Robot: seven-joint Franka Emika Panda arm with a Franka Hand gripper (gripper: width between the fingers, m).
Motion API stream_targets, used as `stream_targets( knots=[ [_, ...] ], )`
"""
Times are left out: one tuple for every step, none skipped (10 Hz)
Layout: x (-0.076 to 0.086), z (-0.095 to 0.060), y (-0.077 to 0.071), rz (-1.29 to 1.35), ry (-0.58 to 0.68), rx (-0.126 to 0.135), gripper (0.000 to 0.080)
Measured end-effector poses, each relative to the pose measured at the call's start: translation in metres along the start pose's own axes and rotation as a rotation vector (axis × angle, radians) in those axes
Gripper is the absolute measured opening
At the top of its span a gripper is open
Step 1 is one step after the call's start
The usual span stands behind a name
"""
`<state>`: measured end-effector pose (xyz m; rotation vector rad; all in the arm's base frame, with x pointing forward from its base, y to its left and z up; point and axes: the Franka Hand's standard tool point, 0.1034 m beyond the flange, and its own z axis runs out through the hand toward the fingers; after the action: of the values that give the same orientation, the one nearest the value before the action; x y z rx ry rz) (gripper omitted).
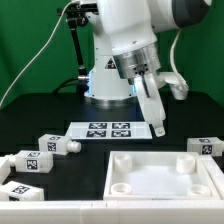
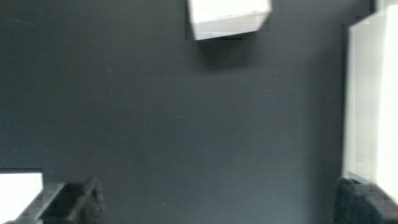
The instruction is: Assemble one leg
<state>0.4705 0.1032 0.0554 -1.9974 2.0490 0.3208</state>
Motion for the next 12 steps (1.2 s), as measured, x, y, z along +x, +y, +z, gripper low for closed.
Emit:
stream_targets(
  knots=[
    [-0.002, 0.001, -0.008, -0.018, -0.042, 0.011, 0.0649],
    [-0.003, 0.001, -0.017, -0.018, -0.085, 0.020, 0.0649],
    [-0.003, 0.002, -0.020, -0.035, -0.108, 0.032, 0.0649],
    [0.002, 0.002, -0.016, -0.055, -0.177, 0.025, 0.0649],
    [0.010, 0.001, -0.015, -0.047, -0.227, 0.019, 0.0649],
    [0.015, 0.001, -0.013, -0.051, -0.250, 0.014, 0.0649],
    [0.016, 0.003, -0.010, -0.072, -0.310, -0.002, 0.0649],
    [0.010, 0.007, -0.008, -0.086, -0.338, -0.014, 0.0649],
    [0.000, 0.010, -0.004, -0.077, -0.383, -0.028, 0.0649],
    [-0.005, 0.013, -0.002, -0.076, -0.408, -0.043, 0.0649],
    [-0.015, 0.015, -0.003, -0.065, -0.473, -0.060, 0.0649],
    [-0.021, 0.017, -0.005, -0.057, -0.527, -0.078, 0.0649]
  ],
)
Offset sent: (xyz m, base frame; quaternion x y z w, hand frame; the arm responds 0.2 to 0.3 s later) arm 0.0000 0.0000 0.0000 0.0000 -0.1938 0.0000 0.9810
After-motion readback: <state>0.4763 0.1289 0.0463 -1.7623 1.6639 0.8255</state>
